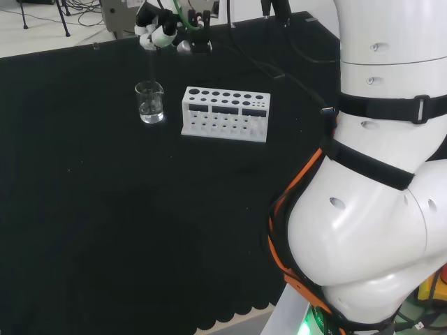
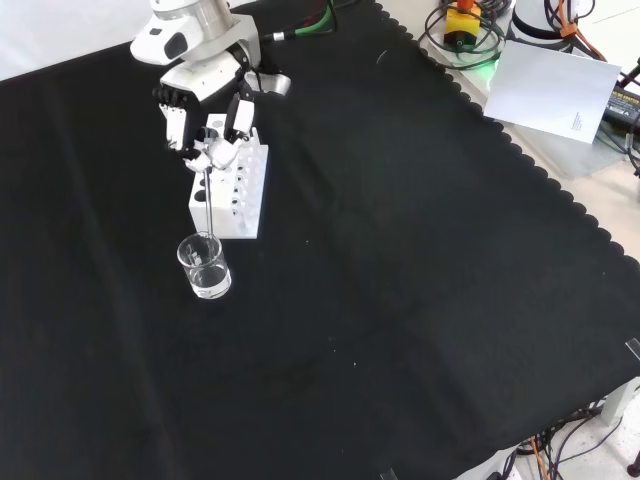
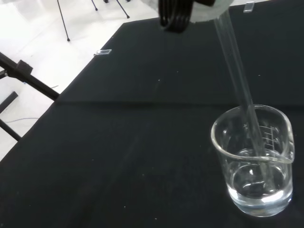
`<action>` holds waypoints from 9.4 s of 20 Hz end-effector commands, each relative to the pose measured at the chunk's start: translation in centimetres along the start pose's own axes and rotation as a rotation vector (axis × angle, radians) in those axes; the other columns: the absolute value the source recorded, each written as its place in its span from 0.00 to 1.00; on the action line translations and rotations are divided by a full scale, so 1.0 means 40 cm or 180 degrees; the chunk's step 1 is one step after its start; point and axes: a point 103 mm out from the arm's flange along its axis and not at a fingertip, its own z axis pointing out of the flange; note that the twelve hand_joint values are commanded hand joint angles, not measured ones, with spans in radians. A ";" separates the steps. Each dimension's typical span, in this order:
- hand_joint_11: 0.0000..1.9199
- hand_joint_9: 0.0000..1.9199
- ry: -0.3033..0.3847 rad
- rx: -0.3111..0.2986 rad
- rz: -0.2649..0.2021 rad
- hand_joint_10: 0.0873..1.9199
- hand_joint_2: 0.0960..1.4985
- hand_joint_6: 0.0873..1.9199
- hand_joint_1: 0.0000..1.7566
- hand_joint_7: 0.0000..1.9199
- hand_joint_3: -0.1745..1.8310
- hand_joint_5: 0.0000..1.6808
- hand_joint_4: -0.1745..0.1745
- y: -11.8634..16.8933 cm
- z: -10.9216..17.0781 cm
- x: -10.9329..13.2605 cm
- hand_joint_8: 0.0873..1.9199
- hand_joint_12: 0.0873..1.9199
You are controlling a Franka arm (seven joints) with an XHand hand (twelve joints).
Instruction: Put the glass rod back on the white test tube rack.
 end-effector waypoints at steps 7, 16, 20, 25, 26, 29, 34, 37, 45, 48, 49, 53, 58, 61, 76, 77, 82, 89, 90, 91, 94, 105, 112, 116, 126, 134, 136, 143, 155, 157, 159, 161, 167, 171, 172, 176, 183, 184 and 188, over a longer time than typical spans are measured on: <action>0.86 0.81 -0.0017 -0.0090 0.0055 0.51 0.57 0.41 0.73 0.53 0.32 0.57 0.00 -0.016 -0.034 -0.013 0.69 0.38; 0.86 0.81 0.0020 -0.0189 0.0083 0.50 0.57 0.41 0.73 0.53 0.32 0.57 0.00 -0.057 -0.083 -0.012 0.69 0.38; 0.86 0.81 0.0021 -0.0248 0.0074 0.50 0.57 0.41 0.73 0.53 0.32 0.57 0.00 -0.081 -0.111 0.001 0.69 0.38; 0.86 0.81 0.0034 -0.0348 0.0042 0.50 0.57 0.41 0.73 0.53 0.32 0.57 0.00 -0.104 -0.150 0.019 0.69 0.38; 0.86 0.81 0.0036 -0.0364 0.0041 0.50 0.57 0.41 0.73 0.53 0.32 0.57 0.00 -0.108 -0.158 0.021 0.69 0.38; 0.86 0.81 0.0031 -0.0414 0.0047 0.50 0.57 0.41 0.73 0.53 0.32 0.57 0.00 -0.118 -0.184 0.023 0.69 0.38; 0.86 0.81 0.0003 -0.0473 0.0106 0.50 0.57 0.41 0.73 0.53 0.32 0.57 0.00 -0.136 -0.219 0.006 0.69 0.38; 0.86 0.81 -0.0010 -0.0491 0.0168 0.50 0.57 0.41 0.73 0.53 0.32 0.57 0.00 -0.147 -0.230 -0.012 0.69 0.38; 0.86 0.81 -0.0017 -0.0560 0.0340 0.50 0.57 0.41 0.73 0.53 0.32 0.57 0.00 -0.193 -0.263 -0.080 0.69 0.38; 0.86 0.81 -0.0010 -0.0601 0.0411 0.50 0.57 0.41 0.73 0.53 0.32 0.57 0.00 -0.217 -0.277 -0.105 0.69 0.38; 0.86 0.81 -0.0011 -0.0613 0.0432 0.50 0.57 0.41 0.73 0.53 0.32 0.57 0.00 -0.227 -0.282 -0.114 0.69 0.38; 0.86 0.81 -0.0047 -0.0627 0.0497 0.50 0.57 0.41 0.73 0.53 0.32 0.57 0.00 -0.265 -0.293 -0.140 0.69 0.38; 0.86 0.81 -0.0089 -0.0612 0.0532 0.50 0.57 0.41 0.73 0.53 0.32 0.57 0.00 -0.299 -0.293 -0.158 0.68 0.38; 0.86 0.81 -0.0084 -0.0654 0.0557 0.50 0.57 0.41 0.73 0.53 0.32 0.57 0.00 -0.327 -0.290 -0.158 0.68 0.38; 0.86 0.81 -0.0099 -0.0681 0.0591 0.50 0.57 0.40 0.73 0.53 0.32 0.57 0.00 -0.401 -0.275 -0.126 0.68 0.38; 0.86 0.81 -0.0101 -0.0692 0.0583 0.50 0.57 0.40 0.73 0.53 0.32 0.57 0.00 -0.403 -0.275 -0.126 0.68 0.38; 0.86 0.81 -0.0095 -0.0695 0.0572 0.50 0.57 0.40 0.73 0.53 0.32 0.58 0.00 -0.417 -0.266 -0.120 0.68 0.38; 0.86 0.81 -0.0089 -0.0642 0.0513 0.50 0.57 0.40 0.73 0.53 0.31 0.58 0.00 -0.415 -0.235 -0.097 0.68 0.38; 0.86 0.81 -0.0082 -0.0635 0.0505 0.50 0.57 0.40 0.73 0.53 0.31 0.58 0.00 -0.412 -0.233 -0.095 0.68 0.38; 0.86 0.81 -0.0074 -0.0629 0.0499 0.50 0.57 0.40 0.73 0.53 0.31 0.58 0.00 -0.409 -0.230 -0.093 0.68 0.38; 0.86 0.81 -0.0052 -0.0602 0.0484 0.50 0.57 0.40 0.73 0.53 0.31 0.58 0.00 -0.399 -0.219 -0.092 0.68 0.38; 0.86 0.81 0.0014 -0.0524 0.0472 0.50 0.57 0.40 0.73 0.53 0.31 0.58 0.00 -0.371 -0.178 -0.104 0.68 0.38; 0.86 0.81 0.0066 -0.0518 0.0505 0.50 0.57 0.40 0.73 0.53 0.31 0.58 0.00 -0.369 -0.171 -0.136 0.68 0.38; 0.86 0.81 0.0068 -0.0510 0.0522 0.50 0.57 0.40 0.73 0.53 0.31 0.58 0.00 -0.368 -0.168 -0.142 0.68 0.38; 0.86 0.81 0.0054 -0.0472 0.0559 0.50 0.57 0.40 0.73 0.53 0.31 0.58 0.00 -0.366 -0.152 -0.153 0.68 0.38; 0.86 0.82 0.0026 -0.0470 0.0553 0.50 0.57 0.40 0.73 0.53 0.31 0.58 0.00 -0.356 -0.156 -0.131 0.68 0.38; 0.86 0.82 0.0028 -0.0477 0.0546 0.50 0.57 0.40 0.73 0.53 0.31 0.58 0.00 -0.355 -0.157 -0.128 0.68 0.38; 0.86 0.82 0.0035 -0.0440 0.0585 0.50 0.57 0.40 0.73 0.53 0.31 0.58 0.00 -0.353 -0.140 -0.142 0.68 0.38; 0.86 0.82 0.0097 -0.0408 0.0624 0.49 0.57 0.40 0.73 0.54 0.31 0.58 0.00 -0.353 -0.116 -0.186 0.68 0.38; 0.86 0.82 0.0093 -0.0401 0.0626 0.49 0.57 0.40 0.73 0.54 0.31 0.58 0.00 -0.351 -0.113 -0.188 0.68 0.38; 0.86 0.82 0.0113 -0.0377 0.0630 0.49 0.57 0.40 0.73 0.54 0.31 0.58 0.00 -0.349 -0.108 -0.195 0.68 0.38; 0.86 0.82 0.0127 -0.0353 0.0633 0.49 0.57 0.40 0.73 0.53 0.31 0.58 0.00 -0.344 -0.098 -0.205 0.68 0.38; 0.86 0.82 0.0132 -0.0342 0.0640 0.49 0.57 0.40 0.73 0.53 0.31 0.58 0.00 -0.331 -0.083 -0.217 0.68 0.38; 0.86 0.82 0.0150 -0.0249 0.0643 0.49 0.57 0.40 0.73 0.54 0.31 0.58 0.00 -0.299 -0.070 -0.231 0.68 0.38; 0.86 0.82 0.0152 -0.0250 0.0644 0.49 0.57 0.40 0.73 0.54 0.31 0.58 0.00 -0.291 -0.066 -0.235 0.68 0.38; 0.86 0.82 0.0153 -0.0250 0.0654 0.49 0.57 0.40 0.73 0.54 0.31 0.58 0.00 -0.276 -0.058 -0.248 0.67 0.38; 0.86 0.82 0.0154 -0.0200 0.0703 0.49 0.57 0.40 0.73 0.54 0.31 0.58 0.00 -0.265 -0.047 -0.268 0.67 0.38; 0.86 0.82 0.0156 -0.0199 0.0708 0.49 0.57 0.40 0.73 0.54 0.31 0.58 0.00 -0.264 -0.046 -0.271 0.67 0.38; 0.86 0.82 0.0190 -0.0185 0.0714 0.49 0.57 0.40 0.73 0.54 0.31 0.58 0.00 -0.261 -0.041 -0.282 0.67 0.38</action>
